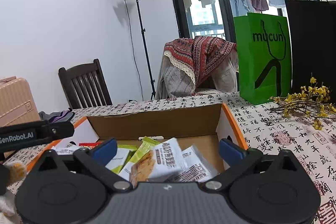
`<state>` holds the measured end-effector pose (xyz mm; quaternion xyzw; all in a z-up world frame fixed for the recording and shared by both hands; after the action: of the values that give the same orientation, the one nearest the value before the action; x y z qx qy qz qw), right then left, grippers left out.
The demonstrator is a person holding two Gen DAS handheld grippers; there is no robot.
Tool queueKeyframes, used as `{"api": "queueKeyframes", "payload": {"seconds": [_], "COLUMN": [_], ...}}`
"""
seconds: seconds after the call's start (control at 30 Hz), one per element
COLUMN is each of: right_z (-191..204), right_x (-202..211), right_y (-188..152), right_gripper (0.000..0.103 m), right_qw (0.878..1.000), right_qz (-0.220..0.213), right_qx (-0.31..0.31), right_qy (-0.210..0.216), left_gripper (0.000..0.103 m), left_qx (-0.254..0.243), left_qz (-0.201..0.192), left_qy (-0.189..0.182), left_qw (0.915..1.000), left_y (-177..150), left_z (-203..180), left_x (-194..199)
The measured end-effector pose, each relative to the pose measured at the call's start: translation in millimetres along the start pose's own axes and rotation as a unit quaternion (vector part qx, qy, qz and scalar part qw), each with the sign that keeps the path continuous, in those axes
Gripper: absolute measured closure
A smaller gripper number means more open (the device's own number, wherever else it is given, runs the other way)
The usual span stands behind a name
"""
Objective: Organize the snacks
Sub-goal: 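Open both grippers to drop the packets into the box, then move both grippers back to the white sachets in front of the box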
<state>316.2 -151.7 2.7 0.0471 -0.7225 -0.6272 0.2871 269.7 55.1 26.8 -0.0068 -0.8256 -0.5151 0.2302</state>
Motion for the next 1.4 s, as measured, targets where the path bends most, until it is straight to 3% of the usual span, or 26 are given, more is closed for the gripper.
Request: {"api": "queueKeyframes", "payload": {"seconds": [0.37,0.63,0.83,1.4], "right_z": [1.7,-3.2,-1.4,22.1], "right_x": [5.8,35.5,64.3,118.2], "right_y": [3.2,24.4,25.1,-25.3], "right_gripper": [0.000,0.000,0.000,0.000], "right_qw": [1.000,1.000,1.000,0.998], "right_qz": [-0.004,-0.017,-0.013,0.037], "right_qx": [0.007,0.003,0.021,0.054], "right_qy": [-0.001,-0.005,-0.012,0.008], "left_gripper": [0.000,0.000,0.000,0.000], "left_qx": [0.013,0.021,-0.004,-0.038], "left_qz": [0.006,-0.014,-0.018,0.042], "left_qy": [-0.013,-0.027,-0.027,-0.002], "left_qw": [0.9998,0.9993,0.9995,0.9984], "left_y": [5.7,22.5,23.2,-18.0], "left_z": [-1.5,-8.3,-3.0,73.7], "left_x": [7.6,39.5,65.2,112.4]}}
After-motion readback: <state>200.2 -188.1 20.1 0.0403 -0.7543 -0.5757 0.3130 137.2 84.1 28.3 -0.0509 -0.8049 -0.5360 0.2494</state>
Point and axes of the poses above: each gripper's, at about its wrist camera, not at the fingertips, and x roughly against the way its jaws point, z to its left, y to its top, the point moved 5 cm from there along -x, roughly the way its jaws point, and after that the axes turned 15 degrees about x, right-handed, at the moved point
